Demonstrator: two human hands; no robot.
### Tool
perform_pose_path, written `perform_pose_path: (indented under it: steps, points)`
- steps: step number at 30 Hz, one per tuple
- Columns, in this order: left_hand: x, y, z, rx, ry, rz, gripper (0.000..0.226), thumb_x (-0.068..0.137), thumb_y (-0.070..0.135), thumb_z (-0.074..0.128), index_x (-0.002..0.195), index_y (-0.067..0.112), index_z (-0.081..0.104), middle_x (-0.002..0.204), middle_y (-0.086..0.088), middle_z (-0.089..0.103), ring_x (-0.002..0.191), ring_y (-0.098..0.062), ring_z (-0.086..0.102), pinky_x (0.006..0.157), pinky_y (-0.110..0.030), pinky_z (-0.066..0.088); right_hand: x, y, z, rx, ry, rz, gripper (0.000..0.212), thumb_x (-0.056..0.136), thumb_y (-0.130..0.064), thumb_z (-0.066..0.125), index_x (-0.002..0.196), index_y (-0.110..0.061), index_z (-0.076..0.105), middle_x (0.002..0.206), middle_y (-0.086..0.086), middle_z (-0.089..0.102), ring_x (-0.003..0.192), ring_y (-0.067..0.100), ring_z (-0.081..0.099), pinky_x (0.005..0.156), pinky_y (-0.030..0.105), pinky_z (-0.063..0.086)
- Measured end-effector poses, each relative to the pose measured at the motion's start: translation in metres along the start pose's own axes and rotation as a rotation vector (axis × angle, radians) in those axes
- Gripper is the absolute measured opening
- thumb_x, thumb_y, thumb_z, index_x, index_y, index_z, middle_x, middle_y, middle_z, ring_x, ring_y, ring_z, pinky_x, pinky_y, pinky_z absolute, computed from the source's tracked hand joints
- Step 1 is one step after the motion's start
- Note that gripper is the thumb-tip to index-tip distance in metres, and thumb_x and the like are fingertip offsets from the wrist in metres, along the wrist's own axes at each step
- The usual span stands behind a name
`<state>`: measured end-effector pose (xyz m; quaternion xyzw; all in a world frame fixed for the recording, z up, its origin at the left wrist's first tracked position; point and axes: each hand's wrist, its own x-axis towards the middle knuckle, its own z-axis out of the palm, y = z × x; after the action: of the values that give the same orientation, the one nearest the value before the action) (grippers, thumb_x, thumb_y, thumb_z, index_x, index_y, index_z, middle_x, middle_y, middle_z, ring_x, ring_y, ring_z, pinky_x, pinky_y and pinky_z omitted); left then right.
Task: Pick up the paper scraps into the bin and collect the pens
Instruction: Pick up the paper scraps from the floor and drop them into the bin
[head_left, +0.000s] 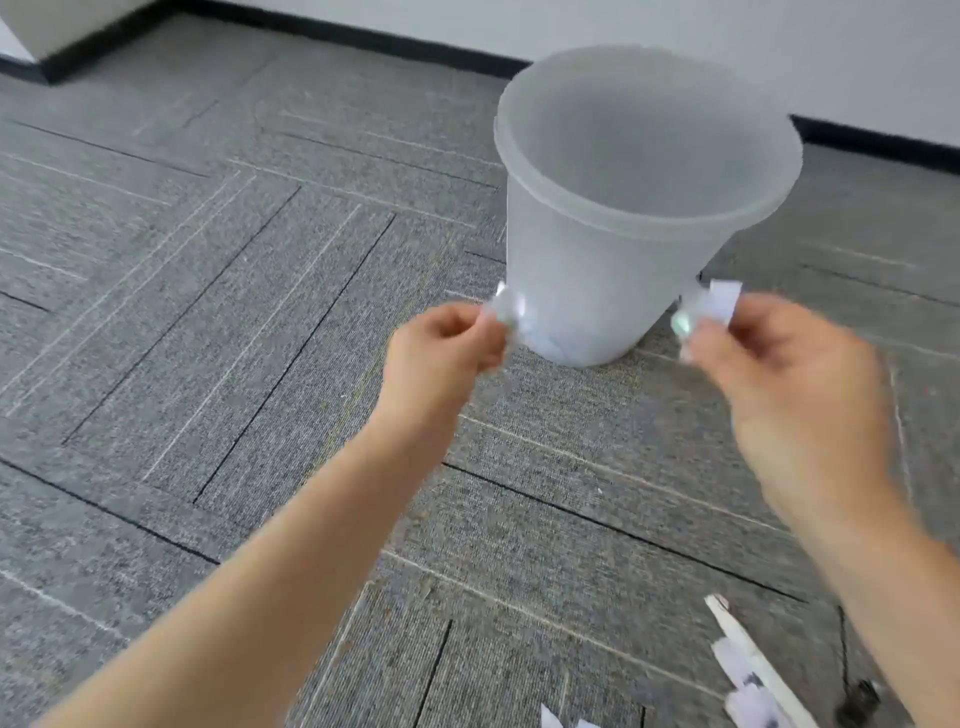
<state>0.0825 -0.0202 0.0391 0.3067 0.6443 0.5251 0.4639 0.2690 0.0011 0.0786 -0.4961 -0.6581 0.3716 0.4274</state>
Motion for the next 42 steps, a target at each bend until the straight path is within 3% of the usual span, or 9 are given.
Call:
perform_pose_path:
  steps: [4,10,14,17,20,29,34,37,42]
  points:
    - [0.053,0.087,0.044,0.154,0.025,0.305,0.022,0.081,0.015,0.064,0.06,0.014,0.057,0.058,-0.001,0.056,0.058,-0.014,0.049,0.065,-0.032,0.049,0.104,-0.027,-0.017,-0.197,0.142,-0.193,0.01,0.08,-0.031,0.059,0.073,-0.029,0.065,0.059,-0.021,0.063,0.058,-0.002,0.054,0.062,0.015,0.042]
    - [0.1,0.1,0.091,0.604,0.085,0.499,0.007,0.087,0.021,0.057,0.082,0.018,0.052,0.063,0.01,0.043,0.068,-0.014,0.043,0.049,-0.021,0.029,0.163,0.023,-0.009,-0.536,-0.163,-0.004,0.022,0.084,-0.025,0.063,0.098,-0.008,0.067,0.094,0.008,0.065,0.08,0.012,0.053,0.069,0.022,0.035]
    - [0.117,0.074,0.097,0.856,0.041,0.517,0.012,0.086,0.008,0.049,0.083,0.014,0.058,0.087,-0.001,0.061,0.088,-0.025,0.053,0.07,-0.028,0.041,0.162,0.042,0.002,-0.605,-0.12,-0.065,0.019,0.083,-0.024,0.062,0.103,-0.022,0.065,0.121,0.004,0.056,0.094,0.019,0.053,0.077,0.026,0.034]
    - [0.116,0.066,0.101,0.97,0.012,0.507,0.022,0.089,0.014,0.048,0.101,0.006,0.065,0.109,-0.011,0.064,0.106,-0.029,0.055,0.085,-0.035,0.043,0.161,0.044,0.006,-0.567,-0.086,-0.097,0.013,0.084,-0.018,0.06,0.094,-0.016,0.068,0.103,0.006,0.064,0.083,0.013,0.05,0.072,0.024,0.035]
    - [0.111,0.061,0.106,1.078,0.025,0.516,0.026,0.095,0.02,0.04,0.084,0.01,0.061,0.104,-0.01,0.065,0.101,-0.028,0.057,0.081,-0.032,0.034,0.156,0.044,0.008,-0.576,-0.082,-0.108,0.022,0.088,-0.024,0.053,0.083,-0.01,0.069,0.088,0.007,0.069,0.08,0.022,0.057,0.069,0.031,0.044]
    - [0.112,0.07,0.098,0.943,-0.037,0.453,0.035,0.081,-0.001,0.043,0.098,0.016,0.068,0.109,-0.006,0.064,0.102,-0.025,0.059,0.083,-0.031,0.046,0.158,0.046,0.009,-0.47,-0.031,-0.079,0.012,0.083,-0.011,0.058,0.088,-0.02,0.063,0.082,-0.004,0.062,0.07,0.008,0.055,0.064,0.019,0.04]
    - [0.109,0.071,0.096,0.904,-0.104,0.47,0.025,0.085,0.009,0.048,0.095,0.015,0.07,0.095,-0.003,0.071,0.093,-0.023,0.063,0.077,-0.031,0.051,0.152,0.046,0.008,-0.419,-0.028,-0.099,0.014,0.087,-0.019,0.055,0.09,-0.024,0.067,0.08,-0.011,0.066,0.084,0.007,0.063,0.085,0.032,0.049]
    - [0.091,0.067,0.089,0.883,-0.064,0.674,0.028,0.087,0.002,0.043,0.098,0.01,0.067,0.107,-0.006,0.063,0.095,-0.023,0.058,0.074,-0.028,0.043,0.129,0.04,0.0,-0.246,0.162,-0.196,0.018,0.082,-0.006,0.055,0.084,-0.02,0.065,0.085,-0.012,0.064,0.075,-0.009,0.054,0.079,0.008,0.041]
    - [0.038,0.018,0.065,0.929,-0.243,0.923,0.02,0.084,0.001,0.048,0.093,0.002,0.066,0.102,-0.016,0.058,0.085,-0.029,0.057,0.069,-0.033,0.044,0.051,0.053,-0.009,-0.165,0.199,-0.128,0.012,0.082,-0.004,0.058,0.085,-0.016,0.061,0.081,-0.011,0.059,0.072,-0.009,0.052,0.072,0.004,0.038]
